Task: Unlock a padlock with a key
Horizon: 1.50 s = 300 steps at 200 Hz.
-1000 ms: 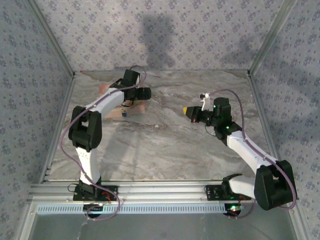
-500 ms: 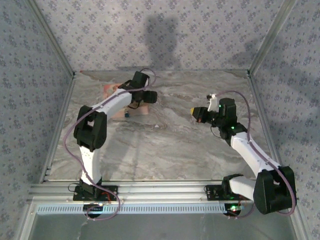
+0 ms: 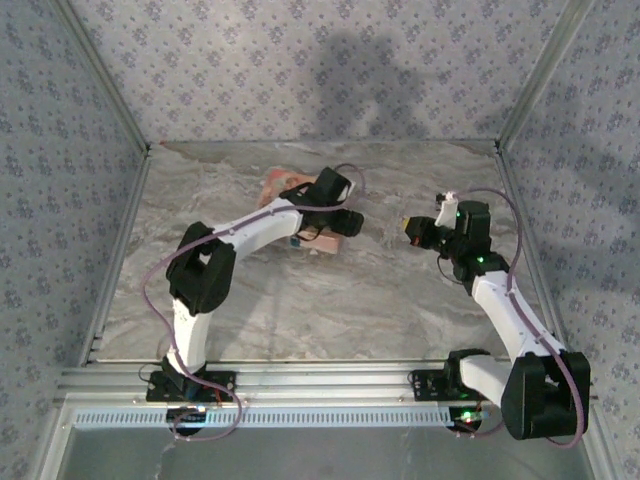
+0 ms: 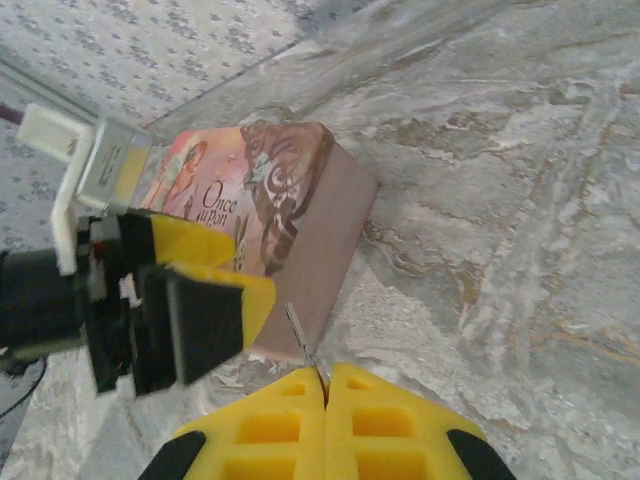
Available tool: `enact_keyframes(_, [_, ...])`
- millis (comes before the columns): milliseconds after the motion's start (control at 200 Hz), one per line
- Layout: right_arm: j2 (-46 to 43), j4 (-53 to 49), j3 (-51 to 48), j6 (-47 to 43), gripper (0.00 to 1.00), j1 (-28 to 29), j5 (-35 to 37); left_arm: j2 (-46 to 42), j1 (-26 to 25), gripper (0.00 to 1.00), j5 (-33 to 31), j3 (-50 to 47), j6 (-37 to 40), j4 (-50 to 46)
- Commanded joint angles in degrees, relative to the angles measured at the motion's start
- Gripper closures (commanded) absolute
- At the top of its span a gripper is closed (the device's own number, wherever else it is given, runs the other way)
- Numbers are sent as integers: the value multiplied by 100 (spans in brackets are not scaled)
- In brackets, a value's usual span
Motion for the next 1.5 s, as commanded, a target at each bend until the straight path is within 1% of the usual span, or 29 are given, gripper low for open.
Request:
enact_keyframes(0, [-99,-179,-46,26,99,-39,87,336,-202,20,640,49,60,-462])
enact_keyframes(170, [-93,-201,-67,25,99,-47,114,222,-282,20,745,125,151,-473])
enact_keyframes(350, [-15,-76,-106,17,99,-34,-49,-357,-227,16,607,93,223,-393])
enact_keyframes(395, [32,-40,-106,26,99,-20,-106,-559,-164,14,591,50,224,-358])
enact_keyframes(470, [131,86,-94,38,99,29,-279,-955,-8,3,550,-221,185,-158])
enact_keyframes(550, [283,206,-58,48,99,131,-425,-1488,219,2,522,-759,65,228])
enact_keyframes(680, [625,541,19,126,99,420,-645,-2428,673,2,548,-2012,-89,1092])
enact_keyframes(754, [889,767,93,207,99,639,-676,-3060,935,2,813,-2940,-112,1939])
enact_keyframes(854, [1266,1030,260,301,99,950,-726,-3780,1309,2,1097,-4089,-361,3174])
enact_keyframes(954, [1707,1321,484,411,99,1241,-722,-4155,1536,2,1062,-4660,-315,3529])
enact_keyframes(1024, [2012,1594,619,538,99,1406,-712,-4279,1608,2,1059,-4936,-201,3633])
enact_keyframes(1109, [2425,1863,863,654,99,1590,-738,-4364,1772,2,1201,-5260,-461,3836])
enact_keyframes(1224, [2968,1986,1235,703,99,1749,-754,-4225,2058,2,1689,-5514,-653,3989])
enact_keyframes(1354, [3579,2105,1650,755,99,1772,-825,-3842,2287,4,2457,-5797,-854,4667])
enact_keyframes(1494, [3980,1899,1917,635,99,1775,-803,-3432,2311,11,2775,-5894,-791,5005])
